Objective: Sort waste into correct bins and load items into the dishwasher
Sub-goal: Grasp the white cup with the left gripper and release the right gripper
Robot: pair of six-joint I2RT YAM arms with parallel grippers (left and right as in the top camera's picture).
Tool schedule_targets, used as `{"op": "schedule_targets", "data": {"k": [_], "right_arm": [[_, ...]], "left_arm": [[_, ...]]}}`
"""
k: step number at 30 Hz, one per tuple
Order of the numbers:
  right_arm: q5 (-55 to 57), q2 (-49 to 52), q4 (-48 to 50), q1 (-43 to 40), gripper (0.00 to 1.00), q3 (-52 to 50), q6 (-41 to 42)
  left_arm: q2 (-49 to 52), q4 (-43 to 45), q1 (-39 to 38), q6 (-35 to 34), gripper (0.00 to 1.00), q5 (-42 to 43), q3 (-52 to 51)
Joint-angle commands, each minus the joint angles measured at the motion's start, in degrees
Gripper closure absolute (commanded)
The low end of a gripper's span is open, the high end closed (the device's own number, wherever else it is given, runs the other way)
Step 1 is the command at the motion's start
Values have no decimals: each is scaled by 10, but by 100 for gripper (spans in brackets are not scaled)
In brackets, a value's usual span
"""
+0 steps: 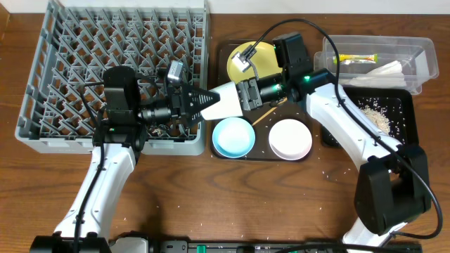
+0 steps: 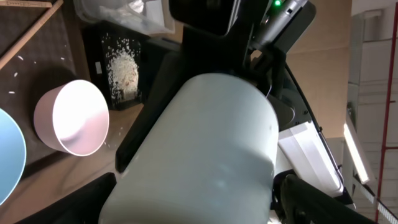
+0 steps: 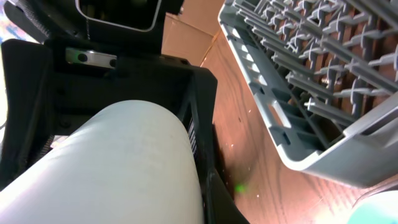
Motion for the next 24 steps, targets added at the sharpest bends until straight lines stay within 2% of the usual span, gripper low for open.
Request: {"op": "schedule_targets", "data": {"k": [1, 6, 11, 13, 16, 19, 21, 24], "right_arm": [[3, -9, -16, 3, 99, 1, -11], [6, -9, -19, -7, 99, 1, -11], [25, -9, -14, -7, 99, 1, -8], [35, -9, -11, -7, 86, 1, 1], [36, -9, 1, -7, 49, 1, 0], [37, -9, 17, -15, 26, 1, 0], [50, -9, 19, -27, 20, 1, 0], [73, -9, 12, -50, 15, 1, 0]], "left_arm": [[0, 3, -1, 12, 22, -4, 6], [0, 3, -1, 12, 44, -7, 6], [0, 3, -1, 12, 50, -7, 6], [0, 3, -1, 12, 55, -7, 6], [0, 3, -1, 12, 62, -7, 6], [0, 3, -1, 12, 66, -11, 6], [0, 3, -1, 12, 69, -17, 6], [0, 3, 0, 12, 69, -22, 6]]}}
